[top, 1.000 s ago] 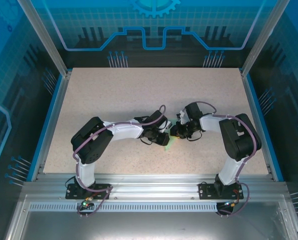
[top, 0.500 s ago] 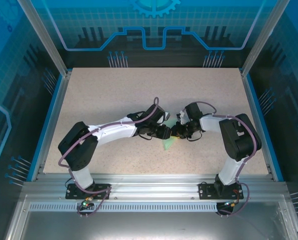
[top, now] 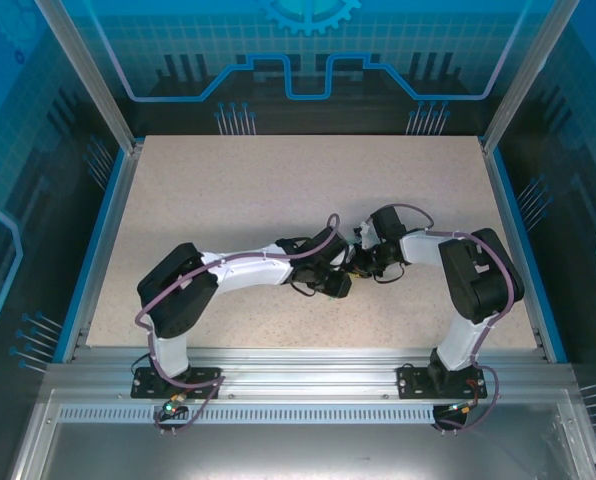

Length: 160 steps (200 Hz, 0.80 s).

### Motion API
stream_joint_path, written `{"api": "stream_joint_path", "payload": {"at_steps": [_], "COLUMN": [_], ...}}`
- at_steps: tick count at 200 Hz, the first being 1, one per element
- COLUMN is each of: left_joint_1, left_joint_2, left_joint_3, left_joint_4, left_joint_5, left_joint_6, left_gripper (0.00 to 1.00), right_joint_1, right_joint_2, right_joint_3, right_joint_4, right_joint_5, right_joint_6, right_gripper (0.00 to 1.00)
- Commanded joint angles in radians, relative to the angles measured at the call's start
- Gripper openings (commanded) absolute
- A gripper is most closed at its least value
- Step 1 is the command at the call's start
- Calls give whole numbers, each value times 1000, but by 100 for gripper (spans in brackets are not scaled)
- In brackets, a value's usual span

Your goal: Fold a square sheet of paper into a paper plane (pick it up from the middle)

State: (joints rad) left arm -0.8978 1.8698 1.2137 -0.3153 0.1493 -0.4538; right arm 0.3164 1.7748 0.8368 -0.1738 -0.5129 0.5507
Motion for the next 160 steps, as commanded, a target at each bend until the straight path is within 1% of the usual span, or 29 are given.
{"api": "stream_joint_path", "payload": {"at_steps": [1, 70, 160], "left_joint_1": [3, 6, 17], "left_joint_2": [21, 68, 81], "left_joint_3": [20, 18, -52], "left_joint_4": [3, -26, 19], "left_joint_5": [2, -33, -10], "left_joint_6": [8, 37, 20], "left_gripper": [24, 22, 22], "right_joint_1": [12, 12, 9], "right_joint_2": [24, 29, 32], "right_joint_3": [-41, -38, -31], "right_joint_4": [-37, -46, -55], "right_joint_5": [89, 91, 95], "right_joint_6": [3, -1, -8], "right_gripper": [17, 17, 17]}}
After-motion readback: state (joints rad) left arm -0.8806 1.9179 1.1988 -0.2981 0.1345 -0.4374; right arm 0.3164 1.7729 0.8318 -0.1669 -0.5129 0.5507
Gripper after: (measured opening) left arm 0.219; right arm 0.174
